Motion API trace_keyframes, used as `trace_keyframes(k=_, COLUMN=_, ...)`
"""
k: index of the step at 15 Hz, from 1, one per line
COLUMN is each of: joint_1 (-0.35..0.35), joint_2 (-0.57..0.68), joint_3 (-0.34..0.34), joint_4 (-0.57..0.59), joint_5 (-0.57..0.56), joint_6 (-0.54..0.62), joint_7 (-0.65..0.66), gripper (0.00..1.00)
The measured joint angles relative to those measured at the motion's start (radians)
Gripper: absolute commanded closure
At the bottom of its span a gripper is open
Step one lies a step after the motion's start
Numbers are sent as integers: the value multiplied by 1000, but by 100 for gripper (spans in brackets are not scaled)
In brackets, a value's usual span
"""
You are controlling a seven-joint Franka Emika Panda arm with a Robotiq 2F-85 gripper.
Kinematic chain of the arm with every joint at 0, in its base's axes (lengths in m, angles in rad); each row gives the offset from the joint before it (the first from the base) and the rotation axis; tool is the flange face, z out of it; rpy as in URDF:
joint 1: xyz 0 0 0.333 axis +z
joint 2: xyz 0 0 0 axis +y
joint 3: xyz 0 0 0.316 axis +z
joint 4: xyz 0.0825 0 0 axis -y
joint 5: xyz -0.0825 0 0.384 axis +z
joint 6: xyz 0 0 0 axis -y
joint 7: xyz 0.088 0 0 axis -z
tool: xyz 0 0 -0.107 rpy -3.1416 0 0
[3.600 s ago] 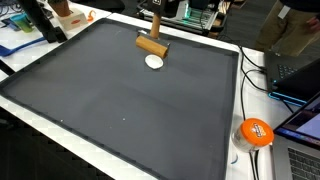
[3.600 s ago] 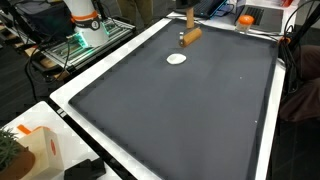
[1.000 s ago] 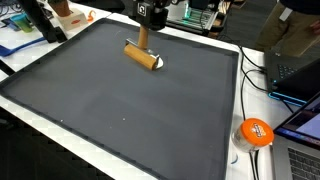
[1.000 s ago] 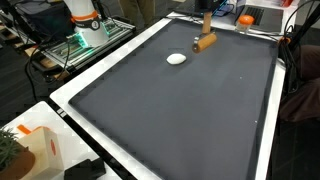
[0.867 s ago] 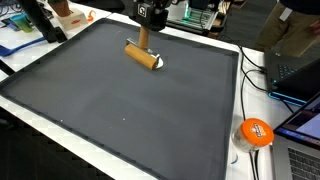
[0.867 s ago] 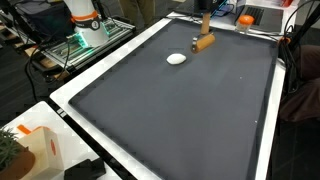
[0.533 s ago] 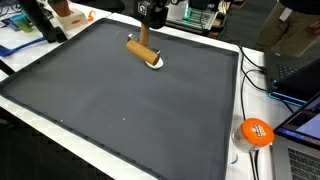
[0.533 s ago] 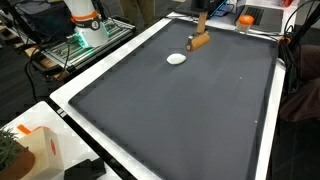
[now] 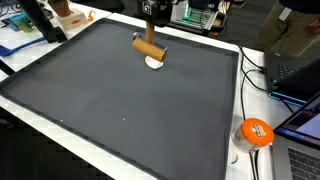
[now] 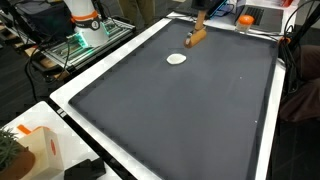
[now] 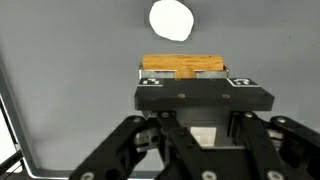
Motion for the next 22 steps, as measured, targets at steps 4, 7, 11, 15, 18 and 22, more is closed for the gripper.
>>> trace_keyframes(k=4, joint_1=0, joint_2=25, joint_3=-2, joint_4=27, joint_5=37, joint_6=-43, joint_7=-58, gripper=78)
trace_keyframes(k=7, joint_1=0, joint_2=34, joint_3=-7, joint_4=35, joint_5=46, joint_6=-45, joint_7=-74, gripper=53)
trace_keyframes(k=11, joint_1=0, joint_2=36, joint_3=-9, joint_4=38, joint_5=48, joint_6=-45, joint_7=-81, gripper=78)
trace_keyframes(k=15, joint_1=1, joint_2=52, joint_3=-16, joint_4=51, joint_5=48, joint_6=-59, joint_7=-81, gripper=78)
trace_keyframes(k=18, joint_1=1, joint_2=91, joint_3=-26, joint_4=101, joint_5=48, joint_6=-112, joint_7=-81, gripper=78)
trace_keyframes(k=22, joint_1=2, joint_2=157, joint_3=-36, joint_4=201, joint_5=48, joint_6=-158, joint_7=-81, gripper=78)
